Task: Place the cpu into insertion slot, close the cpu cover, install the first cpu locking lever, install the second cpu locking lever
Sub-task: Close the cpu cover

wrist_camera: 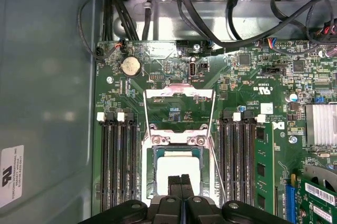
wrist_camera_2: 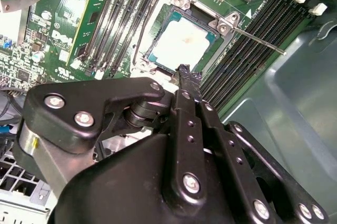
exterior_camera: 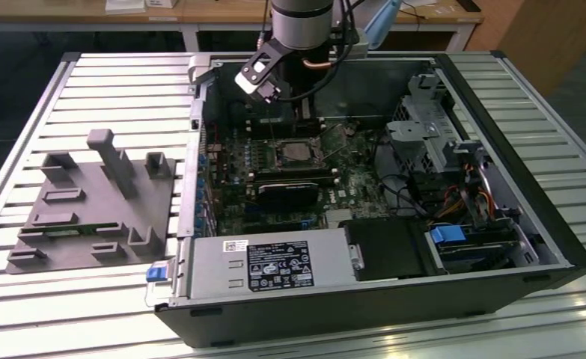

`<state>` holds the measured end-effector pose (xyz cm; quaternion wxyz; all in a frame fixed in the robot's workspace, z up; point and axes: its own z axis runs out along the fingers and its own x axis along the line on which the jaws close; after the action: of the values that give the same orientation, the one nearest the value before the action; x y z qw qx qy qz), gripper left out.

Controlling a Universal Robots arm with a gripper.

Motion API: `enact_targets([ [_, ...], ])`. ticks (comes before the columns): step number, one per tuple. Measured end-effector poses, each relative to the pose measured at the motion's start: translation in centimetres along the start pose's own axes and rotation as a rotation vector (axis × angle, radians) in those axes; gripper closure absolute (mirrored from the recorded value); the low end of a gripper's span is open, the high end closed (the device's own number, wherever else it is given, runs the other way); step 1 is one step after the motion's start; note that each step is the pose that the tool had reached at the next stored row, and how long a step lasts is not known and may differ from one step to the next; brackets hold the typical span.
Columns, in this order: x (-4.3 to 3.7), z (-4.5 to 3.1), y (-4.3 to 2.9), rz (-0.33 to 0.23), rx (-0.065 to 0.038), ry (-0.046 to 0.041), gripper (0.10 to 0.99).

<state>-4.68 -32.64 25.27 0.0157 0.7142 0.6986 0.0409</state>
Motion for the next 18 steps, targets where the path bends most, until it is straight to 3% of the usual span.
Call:
enact_targets([
  [9, 0.00, 0.01, 0.13, 0.000, 0.000, 0.0006, 0.980],
  [18, 0.02, 0.10, 1.22, 0.000, 0.000, 0.0007, 0.980],
])
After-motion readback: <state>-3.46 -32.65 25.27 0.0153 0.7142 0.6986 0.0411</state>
